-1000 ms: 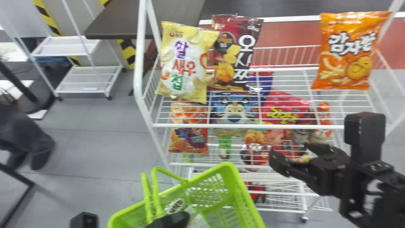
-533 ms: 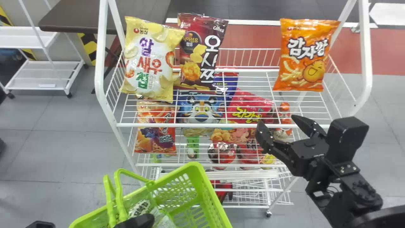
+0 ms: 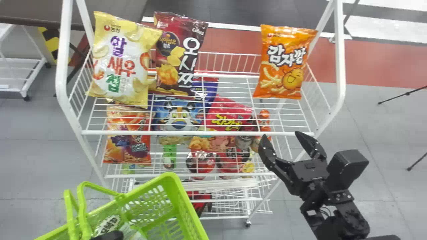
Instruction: Hold basket handle with left hand then pick Gkobukchip with right hand and place into basket
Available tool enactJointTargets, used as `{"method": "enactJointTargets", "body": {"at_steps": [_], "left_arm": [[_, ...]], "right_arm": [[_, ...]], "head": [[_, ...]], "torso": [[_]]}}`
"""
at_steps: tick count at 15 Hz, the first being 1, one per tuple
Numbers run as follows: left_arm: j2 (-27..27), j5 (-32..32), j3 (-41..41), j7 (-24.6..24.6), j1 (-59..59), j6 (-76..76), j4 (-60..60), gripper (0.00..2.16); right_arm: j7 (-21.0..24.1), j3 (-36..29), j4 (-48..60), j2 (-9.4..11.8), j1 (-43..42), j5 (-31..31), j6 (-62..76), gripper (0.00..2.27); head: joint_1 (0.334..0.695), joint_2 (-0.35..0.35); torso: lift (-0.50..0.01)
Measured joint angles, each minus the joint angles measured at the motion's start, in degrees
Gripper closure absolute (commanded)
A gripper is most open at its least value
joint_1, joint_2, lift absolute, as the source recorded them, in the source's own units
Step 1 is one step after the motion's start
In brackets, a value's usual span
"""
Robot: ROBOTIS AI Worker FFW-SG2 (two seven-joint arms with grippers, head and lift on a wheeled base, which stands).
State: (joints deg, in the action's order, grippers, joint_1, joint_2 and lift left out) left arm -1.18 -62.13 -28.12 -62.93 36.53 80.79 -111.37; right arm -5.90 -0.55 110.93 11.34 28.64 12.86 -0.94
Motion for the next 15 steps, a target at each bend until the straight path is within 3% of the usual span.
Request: {"method": "enactJointTargets", "body": {"at_steps": [15], "left_arm": [[0.04,-0.01,0.00,0.00,-0.14,-0.01,0.02,2.15]], "right_arm": [[-2.45,-0.95,-0.76,-0.09,0.36,1.10,1.11,0.10]], "head": [[0.695,-0.174]], "torso": [[0.000]]}}
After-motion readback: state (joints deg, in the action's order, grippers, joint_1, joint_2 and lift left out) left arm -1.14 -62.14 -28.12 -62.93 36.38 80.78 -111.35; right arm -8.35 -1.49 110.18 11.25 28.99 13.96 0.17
